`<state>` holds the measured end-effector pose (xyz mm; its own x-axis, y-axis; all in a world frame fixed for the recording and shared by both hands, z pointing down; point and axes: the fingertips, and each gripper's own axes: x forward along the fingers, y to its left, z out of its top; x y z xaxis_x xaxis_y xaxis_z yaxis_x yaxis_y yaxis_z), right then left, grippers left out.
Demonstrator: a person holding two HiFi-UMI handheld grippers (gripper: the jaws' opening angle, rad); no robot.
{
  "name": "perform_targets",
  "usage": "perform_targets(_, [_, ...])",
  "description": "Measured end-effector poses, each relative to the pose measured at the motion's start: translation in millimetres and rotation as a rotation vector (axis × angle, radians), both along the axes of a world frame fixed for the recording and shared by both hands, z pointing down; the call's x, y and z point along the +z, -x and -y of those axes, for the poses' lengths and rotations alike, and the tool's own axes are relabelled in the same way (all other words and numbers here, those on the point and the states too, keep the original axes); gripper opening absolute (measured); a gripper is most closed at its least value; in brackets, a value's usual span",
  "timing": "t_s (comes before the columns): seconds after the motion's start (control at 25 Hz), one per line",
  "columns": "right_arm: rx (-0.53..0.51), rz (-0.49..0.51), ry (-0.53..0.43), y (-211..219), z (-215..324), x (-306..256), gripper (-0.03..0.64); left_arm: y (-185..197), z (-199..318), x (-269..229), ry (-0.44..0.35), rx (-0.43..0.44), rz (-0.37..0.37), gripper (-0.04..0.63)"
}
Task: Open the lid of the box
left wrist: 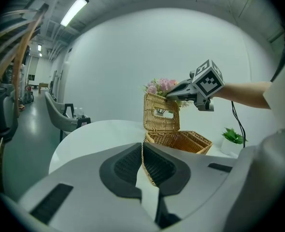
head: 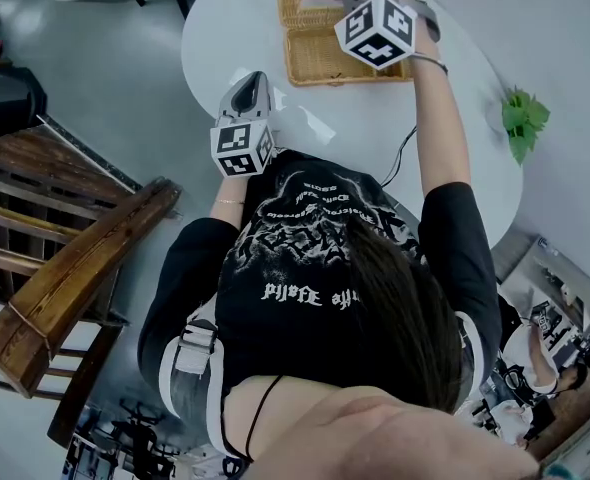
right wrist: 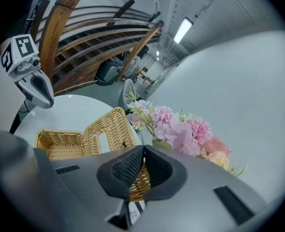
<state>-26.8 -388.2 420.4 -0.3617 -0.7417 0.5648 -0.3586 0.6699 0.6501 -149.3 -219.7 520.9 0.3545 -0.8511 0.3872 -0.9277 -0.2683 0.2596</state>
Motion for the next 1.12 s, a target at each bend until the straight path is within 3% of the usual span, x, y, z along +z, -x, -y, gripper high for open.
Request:
perform_targets(0.56, [0.026,0.012,-0.052,-2.6,6.5,2.1,0.040,-5.2,0.3,4.3,0.008,0.006,0.000,0.028])
perform_targets(0.76, [0.027,0.050,-0.028,-2.1,2.0,1.3,0.138,-2.4,0.5,4.5,0.008,0.004,0.000,0.028])
perform_targets(1.12, [0.014,0.162,-0.085,1.9,-25.1,-18.3,0.160,-3.4,3.3,3.4,0.003,0.006,0.003,0.028])
